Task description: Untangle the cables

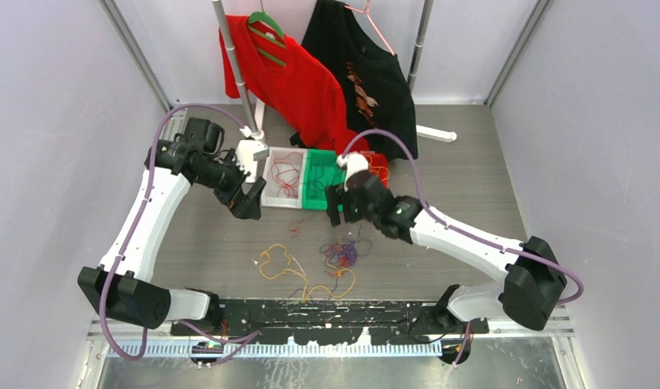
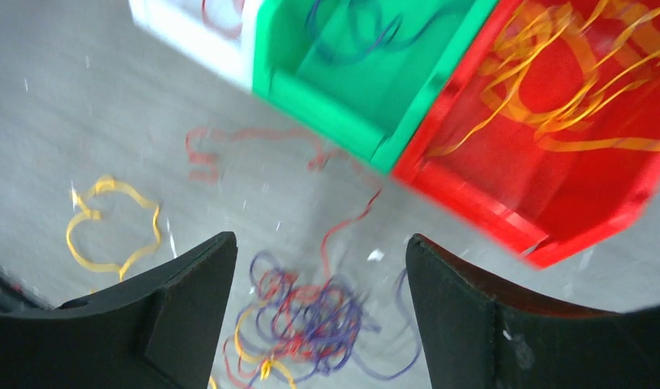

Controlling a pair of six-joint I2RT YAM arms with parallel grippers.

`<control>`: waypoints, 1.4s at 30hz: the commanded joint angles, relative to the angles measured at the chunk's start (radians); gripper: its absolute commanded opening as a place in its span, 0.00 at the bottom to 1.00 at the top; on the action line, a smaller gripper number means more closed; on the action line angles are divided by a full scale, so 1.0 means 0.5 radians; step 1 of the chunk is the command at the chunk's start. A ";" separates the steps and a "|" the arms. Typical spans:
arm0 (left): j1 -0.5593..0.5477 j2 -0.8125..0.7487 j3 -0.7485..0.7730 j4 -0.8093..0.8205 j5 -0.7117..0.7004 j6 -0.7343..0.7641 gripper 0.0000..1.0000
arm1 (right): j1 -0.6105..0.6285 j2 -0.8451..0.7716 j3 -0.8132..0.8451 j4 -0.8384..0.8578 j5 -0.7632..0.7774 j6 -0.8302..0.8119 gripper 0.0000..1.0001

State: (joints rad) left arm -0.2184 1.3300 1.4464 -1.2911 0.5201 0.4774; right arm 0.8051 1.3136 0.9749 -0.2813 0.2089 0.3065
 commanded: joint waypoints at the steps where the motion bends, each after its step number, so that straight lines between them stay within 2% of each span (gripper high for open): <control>1: 0.009 -0.093 0.044 0.104 -0.042 0.019 0.99 | 0.160 -0.069 -0.219 0.024 0.040 0.270 0.80; 5: 0.008 -0.105 0.083 0.083 -0.050 0.040 0.99 | 0.222 0.006 -0.357 0.128 0.036 0.350 0.74; 8: 0.008 -0.105 0.083 0.094 -0.044 0.025 0.99 | 0.236 0.112 -0.366 0.182 0.115 0.341 0.64; 15: 0.008 -0.205 0.076 0.080 0.061 0.029 1.00 | 0.236 0.308 -0.382 0.545 0.147 0.154 0.47; 16: 0.008 -0.217 0.072 0.089 0.068 0.030 0.99 | 0.237 0.344 -0.364 0.552 0.141 0.131 0.42; 20: 0.008 -0.277 0.028 0.110 0.093 0.072 0.99 | 0.237 0.392 -0.302 0.569 0.113 0.081 0.12; 22: 0.009 -0.317 -0.030 0.141 0.100 0.119 1.00 | 0.236 0.333 -0.299 0.587 0.047 0.054 0.03; 25: 0.008 -0.419 -0.111 0.325 0.054 0.147 1.00 | 0.235 0.204 -0.305 0.596 -0.127 0.048 0.01; 32: 0.005 -0.629 -0.287 0.491 0.341 0.514 0.99 | 0.236 -0.152 -0.347 0.679 -0.578 0.105 0.01; 35: -0.004 -0.677 -0.377 0.601 0.439 0.504 0.99 | 0.234 -0.256 -0.333 0.710 -0.725 0.139 0.01; 42: -0.139 -0.651 -0.407 0.609 0.568 0.436 1.00 | 0.237 -0.370 -0.185 0.719 -0.952 0.201 0.01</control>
State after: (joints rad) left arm -0.2501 1.0088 1.2453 -1.0542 0.7200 0.6930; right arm 0.9176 1.1702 0.7979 0.0219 -0.1593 0.3779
